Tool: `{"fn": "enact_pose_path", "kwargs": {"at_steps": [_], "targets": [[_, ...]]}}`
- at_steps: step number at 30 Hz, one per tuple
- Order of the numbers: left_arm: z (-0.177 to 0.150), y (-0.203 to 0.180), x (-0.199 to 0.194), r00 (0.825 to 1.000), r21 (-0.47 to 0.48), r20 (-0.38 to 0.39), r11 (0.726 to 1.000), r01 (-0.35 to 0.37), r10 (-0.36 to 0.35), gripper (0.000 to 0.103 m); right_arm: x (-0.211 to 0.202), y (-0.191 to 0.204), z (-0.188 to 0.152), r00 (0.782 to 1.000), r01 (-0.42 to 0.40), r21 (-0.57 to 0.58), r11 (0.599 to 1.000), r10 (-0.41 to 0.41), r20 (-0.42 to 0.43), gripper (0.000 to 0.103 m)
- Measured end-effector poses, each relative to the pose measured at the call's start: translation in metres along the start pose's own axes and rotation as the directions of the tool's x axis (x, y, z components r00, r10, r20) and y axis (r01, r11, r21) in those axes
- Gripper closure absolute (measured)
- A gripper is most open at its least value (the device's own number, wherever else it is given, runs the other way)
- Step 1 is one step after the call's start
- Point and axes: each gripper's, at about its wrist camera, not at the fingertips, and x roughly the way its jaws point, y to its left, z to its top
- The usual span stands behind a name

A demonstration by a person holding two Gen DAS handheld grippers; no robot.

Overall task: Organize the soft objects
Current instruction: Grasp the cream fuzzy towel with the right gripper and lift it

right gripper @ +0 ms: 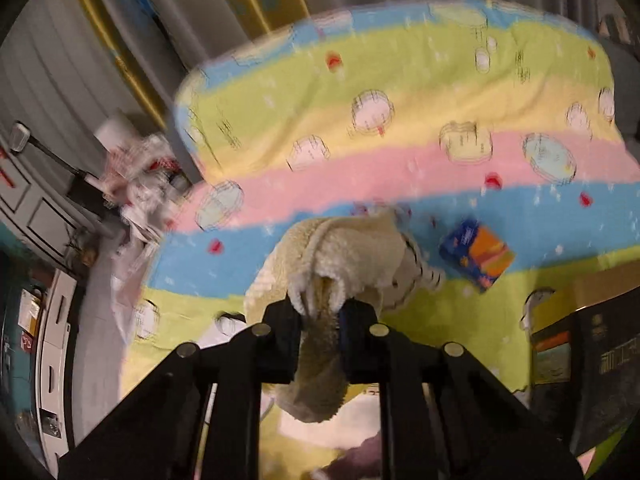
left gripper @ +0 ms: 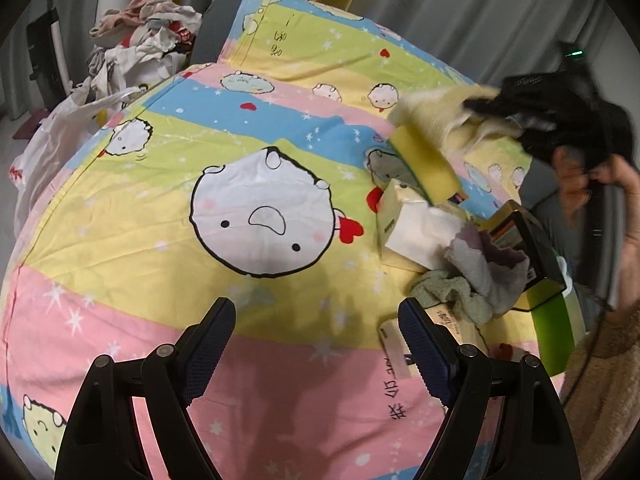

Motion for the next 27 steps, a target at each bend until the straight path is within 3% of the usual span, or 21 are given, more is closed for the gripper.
{"fn": "enact_pose_path", "kwargs": {"at_steps": [6,12,16,23,27], "targets": [[-0.003,-0.007,-0.018,0.999,-0.004,0.024,1.000,0.024,-0.024,0.019,-0.095,0.020,-0.012,0.983,-0.118,-0.067,0.991,0.126,0.133,0.088],[-0.009,-0.014,-0.037,0.998,0.001,0.045,0.999,0.047,-0.047,0.019,-0.163,0.025,-0.056,0.961,-0.202,-0.113,0.973,0.219,0.167,0.087],[-0.016,-0.012,-0.049,0.997,-0.003,0.050,0.999,0.051,-0.051,0.019,-0.188,0.021,-0.099,0.962,-0.202,-0.116,0.972,0.219,0.165,0.086],[-0.028,-0.007,-0.070,0.997,0.014,0.059,0.999,0.049,-0.050,0.019,-0.189,0.004,-0.172,0.974,-0.225,-0.073,0.972,0.226,0.000,0.086],[-0.037,-0.010,-0.077,0.996,0.019,0.025,0.997,0.079,-0.080,0.019,-0.174,0.001,-0.210,0.958,-0.248,-0.034,0.968,0.240,-0.155,0.084]]}}
